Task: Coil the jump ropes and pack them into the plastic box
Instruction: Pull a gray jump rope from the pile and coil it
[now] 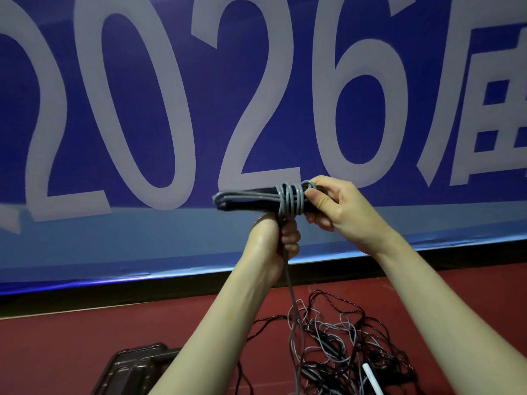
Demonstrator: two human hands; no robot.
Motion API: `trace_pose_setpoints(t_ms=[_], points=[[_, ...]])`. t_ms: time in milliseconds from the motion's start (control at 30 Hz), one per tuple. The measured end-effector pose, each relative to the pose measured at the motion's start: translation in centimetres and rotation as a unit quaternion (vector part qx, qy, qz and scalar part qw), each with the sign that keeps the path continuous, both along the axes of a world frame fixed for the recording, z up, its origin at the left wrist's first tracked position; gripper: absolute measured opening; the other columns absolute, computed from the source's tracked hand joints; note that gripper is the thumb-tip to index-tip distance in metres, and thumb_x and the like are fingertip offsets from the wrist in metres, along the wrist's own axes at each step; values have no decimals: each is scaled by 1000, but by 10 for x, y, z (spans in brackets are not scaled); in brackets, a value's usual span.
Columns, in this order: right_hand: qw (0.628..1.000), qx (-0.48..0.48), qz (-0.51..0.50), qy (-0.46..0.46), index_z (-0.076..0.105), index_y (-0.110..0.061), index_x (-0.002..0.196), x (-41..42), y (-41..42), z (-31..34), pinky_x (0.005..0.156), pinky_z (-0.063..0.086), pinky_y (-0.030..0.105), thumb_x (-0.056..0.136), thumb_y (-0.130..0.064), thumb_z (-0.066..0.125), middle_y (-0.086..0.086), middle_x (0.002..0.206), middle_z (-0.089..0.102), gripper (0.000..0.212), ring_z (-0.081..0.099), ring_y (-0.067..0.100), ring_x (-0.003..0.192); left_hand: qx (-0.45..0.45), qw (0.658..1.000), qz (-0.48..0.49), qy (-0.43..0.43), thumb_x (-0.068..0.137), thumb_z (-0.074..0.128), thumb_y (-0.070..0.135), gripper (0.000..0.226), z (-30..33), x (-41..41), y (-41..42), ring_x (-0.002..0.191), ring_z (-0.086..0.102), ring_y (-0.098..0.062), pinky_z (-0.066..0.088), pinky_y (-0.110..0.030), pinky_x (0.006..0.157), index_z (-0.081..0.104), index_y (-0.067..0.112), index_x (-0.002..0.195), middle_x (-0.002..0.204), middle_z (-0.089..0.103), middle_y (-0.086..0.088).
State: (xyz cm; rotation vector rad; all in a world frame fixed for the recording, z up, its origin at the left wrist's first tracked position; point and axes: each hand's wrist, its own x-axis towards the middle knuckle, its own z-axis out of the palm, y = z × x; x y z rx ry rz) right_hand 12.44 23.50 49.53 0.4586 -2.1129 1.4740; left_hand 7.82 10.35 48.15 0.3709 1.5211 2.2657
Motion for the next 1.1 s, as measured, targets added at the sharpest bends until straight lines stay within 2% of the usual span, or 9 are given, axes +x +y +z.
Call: trace_pose_setpoints(t_ms=[167, 367, 467, 600, 733, 800, 933, 1000, 1100], points=[[989, -109, -97, 25, 57, 2, 100, -10, 13, -3, 41, 29, 17, 103, -12, 44, 7, 63, 54, 19, 41, 2, 40, -124, 981, 43, 145, 99, 36, 23, 30, -12, 5, 6, 40, 20, -8, 16, -20, 40, 47, 16, 73, 46, 27, 9], [979, -148, -138, 10, 57, 0, 102, -13, 26, -6, 40, 31, 16, 104, -14, 43, 7, 68, 55, 20, 45, 0, 40, -255, 906, 120, 315, 98, 43, 27, 26, -10, 4, 0, 46, 32, -8, 28, -21, 44, 66, 21, 88, 60, 44, 6], [974, -199, -109, -4, 59, -3, 97, -15, 27, -7, 40, 28, 19, 104, -19, 43, 7, 62, 54, 24, 38, 6, 42, -265, 885, 153, 350, 100, 42, 27, 24, -9, 1, -1, 51, 37, -6, 30, -16, 44, 63, 19, 91, 66, 49, 2], [967, -240, -79, -26, 61, -3, 97, -16, 26, -8, 39, 28, 19, 104, -23, 42, 2, 55, 54, 29, 37, 8, 43, -281, 874, 164, 361, 100, 43, 26, 25, -6, -4, -7, 45, 32, -7, 28, -16, 42, 63, 16, 88, 66, 49, -2], [969, -226, -98, -30, 60, -1, 98, -20, 24, -13, 39, 29, 18, 104, -21, 43, 7, 61, 54, 27, 38, 7, 41, -324, 851, 164, 380, 98, 45, 26, 24, -2, -5, -14, 50, 36, -11, 32, -24, 49, 65, 17, 88, 66, 52, -2], [975, -163, -152, -15, 59, -5, 95, -24, 24, -15, 42, 34, 18, 104, -19, 44, 7, 68, 56, 22, 46, 4, 43, -364, 820, 168, 409, 97, 45, 27, 23, -1, -3, -15, 52, 38, -15, 31, -29, 52, 62, 15, 87, 61, 50, 2], [965, -15, -260, 31, 60, -10, 92, -25, 22, -19, 56, 44, 23, 101, -22, 49, 0, 70, 62, 18, 60, 11, 60, -470, 705, 197, 493, 99, 43, 28, 24, 1, 2, -16, 61, 40, -26, 30, -34, 54, 48, 12, 82, 65, 46, -2], [959, 37, -278, 45, 59, -12, 92, -20, 18, -17, 56, 42, 19, 101, -22, 50, 1, 69, 63, 17, 61, 15, 67, -490, 667, 197, 526, 101, 41, 28, 25, 4, 3, -17, 65, 40, -29, 28, -35, 55, 44, 12, 81, 68, 44, -2], [957, 114, -264, 41, 58, -13, 95, -12, 16, -11, 62, 43, 30, 100, -22, 49, 6, 70, 62, 14, 58, 25, 74, -519, 589, 196, 588, 102, 39, 28, 21, 11, 5, -21, 79, 52, -33, 36, -35, 59, 47, 15, 87, 86, 55, -4]])
